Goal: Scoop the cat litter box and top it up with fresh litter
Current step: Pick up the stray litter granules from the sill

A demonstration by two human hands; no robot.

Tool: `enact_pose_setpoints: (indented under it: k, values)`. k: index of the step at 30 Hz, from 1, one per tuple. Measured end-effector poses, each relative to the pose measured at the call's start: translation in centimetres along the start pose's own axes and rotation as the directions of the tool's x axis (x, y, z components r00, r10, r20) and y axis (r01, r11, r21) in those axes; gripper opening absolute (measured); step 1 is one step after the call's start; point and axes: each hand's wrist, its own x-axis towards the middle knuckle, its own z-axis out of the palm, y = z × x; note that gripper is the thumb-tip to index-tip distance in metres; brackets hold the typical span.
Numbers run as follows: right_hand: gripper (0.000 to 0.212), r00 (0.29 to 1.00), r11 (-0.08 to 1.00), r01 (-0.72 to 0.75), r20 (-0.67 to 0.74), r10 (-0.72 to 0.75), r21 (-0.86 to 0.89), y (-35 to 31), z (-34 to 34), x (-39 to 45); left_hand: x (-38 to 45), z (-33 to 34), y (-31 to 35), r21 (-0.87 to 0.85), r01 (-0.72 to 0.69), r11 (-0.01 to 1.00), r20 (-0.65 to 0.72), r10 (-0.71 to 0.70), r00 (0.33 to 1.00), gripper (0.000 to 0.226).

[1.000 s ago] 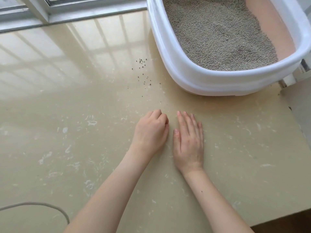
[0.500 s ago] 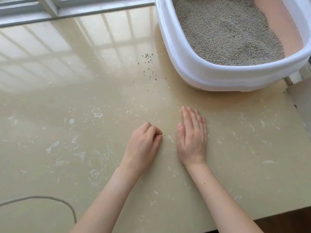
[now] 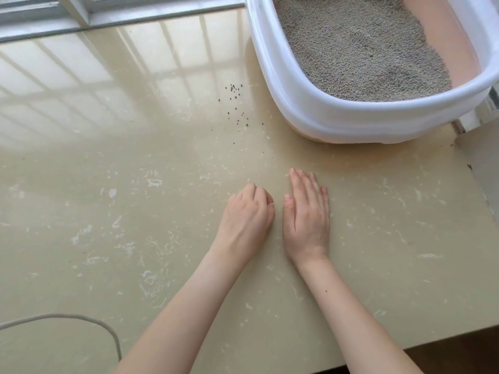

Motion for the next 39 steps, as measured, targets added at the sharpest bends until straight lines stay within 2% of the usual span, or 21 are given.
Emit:
enact_pose_setpoints:
  k: [2, 5, 9, 11, 12, 13, 14, 15, 16, 17, 18, 20, 24, 26, 27, 30, 32, 35, 36, 37, 39]
  values:
    - [0.053, 1.0, 1.0, -0.008, 0.008, 0.008, 0.016, 0.0, 0.0, 0.0, 0.7, 0.0, 0.6, 0.02, -0.043, 0.999, -0.025, 0.043, 0.999, 0.024]
    - [0.053, 1.0, 1.0, -0.014, 0.013, 0.014, 0.019, 0.1, -0.1, -0.1, 1.4, 0.3, 0.7, 0.174, -0.098, 0.98, -0.004, 0.1, 0.995, 0.014]
    - [0.051, 1.0, 0.999, 0.016, 0.001, -0.016, 0.03, 0.3, 0.1, 0.0, 1.6, 1.0, 0.8, 0.279, -0.191, 0.941, -0.03, 0.208, 0.978, 0.021]
    - [0.048, 1.0, 0.981, 0.01, -0.03, -0.004, 0.193, 0.1, -0.3, 0.1, 1.8, 1.2, 0.9, 0.294, -0.208, 0.933, -0.031, 0.227, 0.973, 0.018]
    - [0.045, 0.996, 0.921, -0.065, -0.028, 0.083, 0.385, -0.3, -0.7, 0.1, 1.9, 0.9, 1.0, 0.275, -0.182, 0.944, -0.039, 0.2, 0.979, 0.014]
    - [0.041, 0.975, 0.767, -0.193, 0.029, 0.222, 0.612, -1.0, -1.4, 0.4, 2.0, 0.4, 1.2, 0.225, -0.137, 0.965, -0.062, 0.155, 0.986, 0.013]
    - [0.038, 0.927, 0.499, -0.319, 0.155, 0.342, 0.806, -1.8, -2.0, 0.8, 2.1, -0.3, 1.5, 0.148, -0.092, 0.985, -0.097, 0.107, 0.989, 0.015]
    - [0.037, 0.863, 0.166, -0.406, 0.317, 0.394, 0.899, -2.4, -2.4, 1.4, 2.1, -1.2, 1.9, 0.064, -0.061, 0.996, -0.132, 0.069, 0.989, 0.019]
    - [0.041, 0.795, -0.143, -0.462, 0.48, 0.371, 0.875, -2.8, -2.7, 1.9, 2.1, -2.2, 2.4, -0.002, -0.052, 0.999, -0.161, 0.051, 0.986, 0.021]
    - [0.049, 0.738, -0.352, -0.503, 0.604, 0.3, 0.79, -3.0, -2.9, 2.5, 2.1, -3.1, 2.9, -0.033, -0.064, 0.997, -0.192, 0.057, 0.98, 0.022]
    - [0.056, 0.7, -0.484, -0.533, 0.683, 0.208, 0.694, -3.4, -2.9, 3.1, 2.2, -3.6, 3.3, -0.033, -0.091, 0.995, -0.226, 0.081, 0.971, 0.022]
    - [0.06, 0.678, -0.625, -0.552, 0.734, 0.049, 0.552, -4.3, -2.4, 4.1, 2.4, -4.0, 3.5, 0.001, -0.137, 0.991, -0.259, 0.133, 0.957, 0.021]
    - [0.056, 0.713, -0.673, -0.504, 0.701, 0.029, 0.541, -5.3, -0.7, 5.2, 2.9, -3.7, 2.5, 0.052, -0.135, 0.99, -0.243, 0.143, 0.959, 0.013]
    - [0.051, 0.735, -0.661, -0.5, 0.678, 0.018, 0.56, -4.9, -0.1, 5.7, 3.0, -4.1, 1.8, -0.026, -0.142, 0.99, -0.259, 0.13, 0.957, 0.011]
    - [0.048, 0.724, -0.663, -0.51, 0.69, 0.014, 0.548, -4.4, 0.2, 6.0, 3.1, -4.3, 1.4, -0.11, -0.132, 0.985, -0.292, 0.095, 0.952, 0.012]
    - [0.042, 0.673, -0.645, -0.551, 0.739, 0.032, 0.529, -2.8, 0.5, 6.7, 3.6, -5.0, -1.0, -0.367, 0.021, 0.93, -0.295, -0.138, 0.946, 0.01]
    - [0.04, 0.69, -0.636, -0.555, 0.724, 0.008, 0.536, -2.1, 0.7, 7.4, 4.3, -4.7, -3.2, -0.43, 0.187, 0.883, -0.231, -0.308, 0.923, 0.005]
    - [0.049, 0.746, -0.474, -0.583, 0.666, 0.01, 0.659, -2.1, 0.6, 8.2, 5.9, -3.4, -5.9, -0.395, 0.34, 0.853, -0.15, -0.425, 0.893, 0.008]
    - [0.05, 0.758, -0.454, -0.585, 0.652, -0.011, 0.672, -2.1, 0.6, 8.4, 6.5, -3.1, -6.4, -0.373, 0.362, 0.854, -0.13, -0.434, 0.891, 0.009]
    - [0.048, 0.765, -0.462, -0.58, 0.644, -0.027, 0.67, -2.3, 0.6, 8.6, 7.1, -2.8, -6.8, -0.346, 0.37, 0.862, -0.117, -0.431, 0.895, 0.01]
    - [0.047, 0.732, -0.525, -0.592, 0.681, -0.032, 0.612, -2.4, 0.7, 8.9, 8.0, -2.4, -7.0, -0.277, 0.36, 0.891, -0.115, -0.403, 0.908, 0.009]
